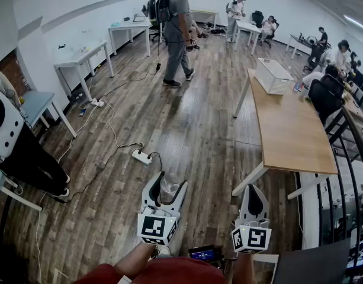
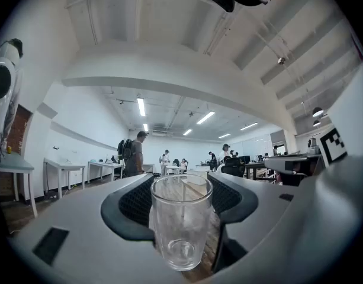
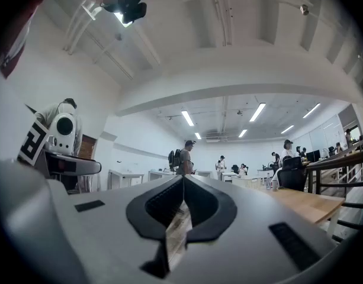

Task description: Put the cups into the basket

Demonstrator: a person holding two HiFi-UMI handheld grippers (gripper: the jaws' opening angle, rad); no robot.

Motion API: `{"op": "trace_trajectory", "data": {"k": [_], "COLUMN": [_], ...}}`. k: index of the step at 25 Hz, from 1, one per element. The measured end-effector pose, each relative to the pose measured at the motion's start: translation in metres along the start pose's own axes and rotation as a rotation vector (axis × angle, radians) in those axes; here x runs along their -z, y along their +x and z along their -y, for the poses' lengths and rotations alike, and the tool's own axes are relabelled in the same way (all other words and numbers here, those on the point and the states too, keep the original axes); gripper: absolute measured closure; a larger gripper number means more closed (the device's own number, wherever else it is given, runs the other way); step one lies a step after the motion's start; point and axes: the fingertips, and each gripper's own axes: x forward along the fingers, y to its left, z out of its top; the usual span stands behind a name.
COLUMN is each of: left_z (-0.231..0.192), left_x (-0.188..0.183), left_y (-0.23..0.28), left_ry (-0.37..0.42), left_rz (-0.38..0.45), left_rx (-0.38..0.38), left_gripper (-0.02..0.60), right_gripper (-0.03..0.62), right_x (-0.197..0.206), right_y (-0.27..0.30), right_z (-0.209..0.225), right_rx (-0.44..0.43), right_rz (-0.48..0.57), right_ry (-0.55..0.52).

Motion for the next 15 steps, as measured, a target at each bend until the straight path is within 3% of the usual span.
{"op": "trace_trajectory", "data": {"k": [15], "left_z": [0.032], "left_x": [0.01], "left_y": [0.02], "left_ry": [-0.012], "left_rz": [-0.03], "left_rx": [0.002], "left_gripper": [0.293], "right_gripper": [0.583], "right_x": [0.007], "right_y": [-0.004], "right_z": [0.039], "right_rx": [0.008], "right_rz": [-0.001], "right_ry": [0.017]}}
